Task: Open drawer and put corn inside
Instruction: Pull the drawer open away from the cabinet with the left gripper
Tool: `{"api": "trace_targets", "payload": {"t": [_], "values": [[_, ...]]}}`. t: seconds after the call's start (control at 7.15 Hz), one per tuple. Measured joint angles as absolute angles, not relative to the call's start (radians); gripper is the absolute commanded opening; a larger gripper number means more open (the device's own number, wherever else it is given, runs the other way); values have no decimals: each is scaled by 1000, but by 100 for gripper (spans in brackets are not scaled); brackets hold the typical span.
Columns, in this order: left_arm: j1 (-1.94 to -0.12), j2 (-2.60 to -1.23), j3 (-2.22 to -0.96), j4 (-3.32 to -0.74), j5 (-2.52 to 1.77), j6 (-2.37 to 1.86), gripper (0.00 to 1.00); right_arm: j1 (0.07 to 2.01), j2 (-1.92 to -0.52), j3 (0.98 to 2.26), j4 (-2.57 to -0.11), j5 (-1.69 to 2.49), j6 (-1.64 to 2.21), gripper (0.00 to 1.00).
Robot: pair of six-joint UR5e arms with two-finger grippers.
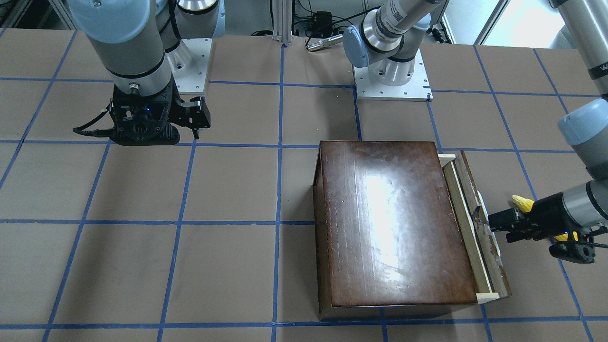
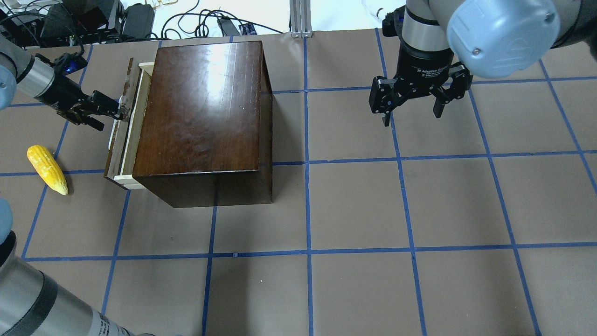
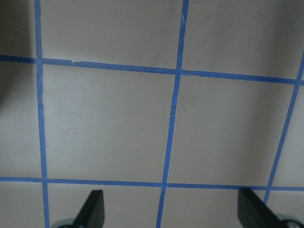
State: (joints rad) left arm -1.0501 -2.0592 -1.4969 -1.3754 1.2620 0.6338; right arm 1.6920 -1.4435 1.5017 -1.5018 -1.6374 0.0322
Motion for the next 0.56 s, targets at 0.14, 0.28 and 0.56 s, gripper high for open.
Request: {"api": "trace_targets", "payload": {"t": [0.14, 0.28, 0.56], "values": [[-1043, -2064, -1488, -1373, 1273, 643, 100, 1692, -1443, 1502, -1502, -1637, 32, 100], [-1030, -2072, -1478, -1373, 1280, 656, 100, 1692, -1443, 1502, -1502, -1637, 32, 100], [-1008, -2085, -1463, -1372, 1284, 672, 100, 1692, -1444, 1502, -1502, -1638, 32, 100]]}}
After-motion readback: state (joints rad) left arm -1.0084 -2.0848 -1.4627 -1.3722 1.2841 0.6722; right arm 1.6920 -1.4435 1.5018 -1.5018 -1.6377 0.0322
